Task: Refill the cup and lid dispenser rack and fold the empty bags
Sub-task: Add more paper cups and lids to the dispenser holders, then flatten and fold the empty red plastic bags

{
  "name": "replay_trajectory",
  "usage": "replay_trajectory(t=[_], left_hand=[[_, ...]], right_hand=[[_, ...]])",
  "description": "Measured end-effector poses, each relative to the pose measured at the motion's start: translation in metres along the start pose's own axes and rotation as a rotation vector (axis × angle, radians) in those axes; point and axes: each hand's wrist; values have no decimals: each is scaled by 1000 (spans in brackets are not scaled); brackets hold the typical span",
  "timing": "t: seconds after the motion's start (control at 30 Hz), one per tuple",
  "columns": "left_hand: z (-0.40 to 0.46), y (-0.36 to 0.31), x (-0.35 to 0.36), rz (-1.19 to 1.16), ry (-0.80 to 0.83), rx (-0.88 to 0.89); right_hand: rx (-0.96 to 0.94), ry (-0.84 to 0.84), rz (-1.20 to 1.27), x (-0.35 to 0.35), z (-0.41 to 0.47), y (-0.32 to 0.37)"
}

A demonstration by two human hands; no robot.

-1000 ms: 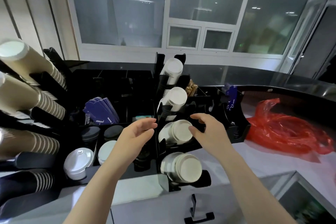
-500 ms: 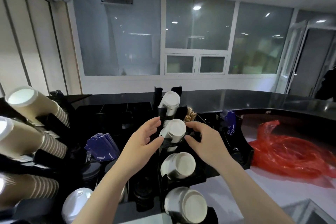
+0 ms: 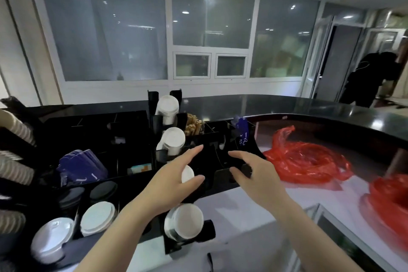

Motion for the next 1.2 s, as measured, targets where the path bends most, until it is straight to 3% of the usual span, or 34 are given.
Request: replay_trajectory(t=[0.23, 0.43, 0.77, 0.97, 1.07, 1.2], left_hand=[[72, -51, 61, 86, 20, 64], [149, -105, 155, 37, 6, 113], [228, -177, 351, -253, 114, 156], [261, -191, 437, -427, 237, 189], [273, -189, 473, -475, 292, 161], [287, -186, 517, -464, 441, 178]], right_hand=[[42, -63, -50, -83, 2, -72], [90, -143, -115, -181, 1, -158], [378, -286, -248, -327, -70, -312], [575, -337, -281, -367, -115, -374], [702, -243, -288, -372, -130, -399], [869, 153, -296, -358, -143, -426]])
Point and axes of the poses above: each hand's wrist, its own z-axis towards the middle knuckle, its own x-axis out of the palm, y = z × x, and after that the axes turned 13 degrees about x, right-handed
